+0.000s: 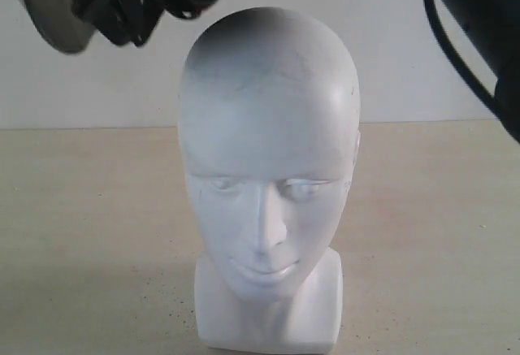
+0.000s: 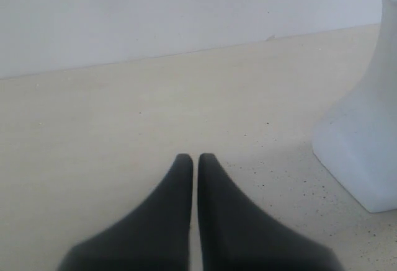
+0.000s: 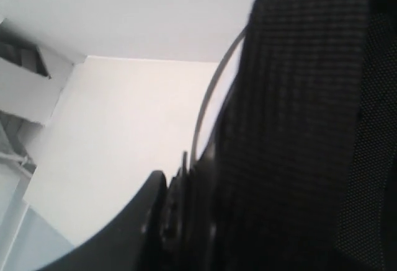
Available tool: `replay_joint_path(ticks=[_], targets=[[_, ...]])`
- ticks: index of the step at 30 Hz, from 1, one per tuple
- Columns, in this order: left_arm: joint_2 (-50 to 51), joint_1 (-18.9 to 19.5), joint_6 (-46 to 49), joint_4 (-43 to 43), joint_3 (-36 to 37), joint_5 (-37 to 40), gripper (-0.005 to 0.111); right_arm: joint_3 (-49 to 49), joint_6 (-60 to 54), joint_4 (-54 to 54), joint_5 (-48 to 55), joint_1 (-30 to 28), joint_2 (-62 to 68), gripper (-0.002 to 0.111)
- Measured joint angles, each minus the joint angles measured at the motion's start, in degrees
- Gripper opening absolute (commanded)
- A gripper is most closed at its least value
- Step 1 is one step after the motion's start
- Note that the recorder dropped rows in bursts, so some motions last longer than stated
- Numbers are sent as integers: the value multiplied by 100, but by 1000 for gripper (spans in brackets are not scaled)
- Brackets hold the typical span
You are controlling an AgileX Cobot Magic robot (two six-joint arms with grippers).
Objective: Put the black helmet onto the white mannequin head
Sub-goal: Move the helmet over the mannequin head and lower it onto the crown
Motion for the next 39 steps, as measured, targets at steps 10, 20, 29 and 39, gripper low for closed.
replay_joint_path(ticks=[10, 20, 29, 39], targets=[[0, 0, 0, 0, 0, 0, 4, 438, 0, 185, 208, -27, 3, 0], [0, 0, 0, 0, 0, 0, 4, 609, -192, 263, 142, -27, -93, 0], [0, 0, 0, 0, 0, 0, 4, 619, -184, -82, 164, -295, -176, 0], [0, 0, 0, 0, 0, 0, 4, 1036, -25, 77, 17, -392, -408, 0]])
